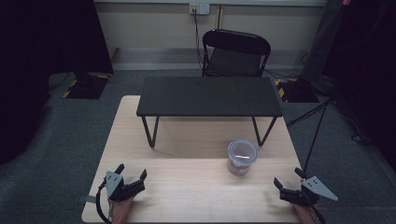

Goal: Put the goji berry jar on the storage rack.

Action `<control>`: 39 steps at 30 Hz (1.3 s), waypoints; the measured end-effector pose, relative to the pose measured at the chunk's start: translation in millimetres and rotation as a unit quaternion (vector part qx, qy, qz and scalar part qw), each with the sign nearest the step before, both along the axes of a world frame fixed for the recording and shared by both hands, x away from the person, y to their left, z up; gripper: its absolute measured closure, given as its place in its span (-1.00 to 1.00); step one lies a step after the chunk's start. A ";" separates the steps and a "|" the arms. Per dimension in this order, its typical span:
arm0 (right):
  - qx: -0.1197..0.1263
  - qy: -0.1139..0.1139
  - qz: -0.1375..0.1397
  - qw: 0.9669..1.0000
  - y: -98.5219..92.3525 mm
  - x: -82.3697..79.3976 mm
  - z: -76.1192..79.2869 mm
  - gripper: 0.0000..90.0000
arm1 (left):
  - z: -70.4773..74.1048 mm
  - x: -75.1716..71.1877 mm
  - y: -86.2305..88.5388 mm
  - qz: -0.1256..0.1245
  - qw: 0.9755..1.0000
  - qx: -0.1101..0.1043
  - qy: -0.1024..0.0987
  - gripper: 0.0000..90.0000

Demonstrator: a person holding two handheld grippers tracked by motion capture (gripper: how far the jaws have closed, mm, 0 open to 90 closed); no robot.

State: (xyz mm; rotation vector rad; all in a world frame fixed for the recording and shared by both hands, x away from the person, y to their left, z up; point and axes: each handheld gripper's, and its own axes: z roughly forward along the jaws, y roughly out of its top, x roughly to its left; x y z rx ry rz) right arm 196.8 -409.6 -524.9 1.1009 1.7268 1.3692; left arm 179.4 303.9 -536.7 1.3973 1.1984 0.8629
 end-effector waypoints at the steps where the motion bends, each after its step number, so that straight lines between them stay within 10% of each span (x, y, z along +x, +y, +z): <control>1: -0.001 0.000 0.000 1.000 0.1 0.0 0.0 -1.00 | 0.1 0.0 0.0 0.000 1.000 0.000 0.000 -0.95; 24: 0.011 -0.015 0.006 1.000 8.7 -14.7 21.0 -1.00 | -0.9 -0.6 0.3 0.002 1.000 -0.003 -0.003 -0.94; 39: 0.014 -0.016 0.030 0.999 80.8 -5.8 22.0 -1.00 | -2.2 -1.4 2.1 0.001 1.000 -0.009 -0.006 -0.94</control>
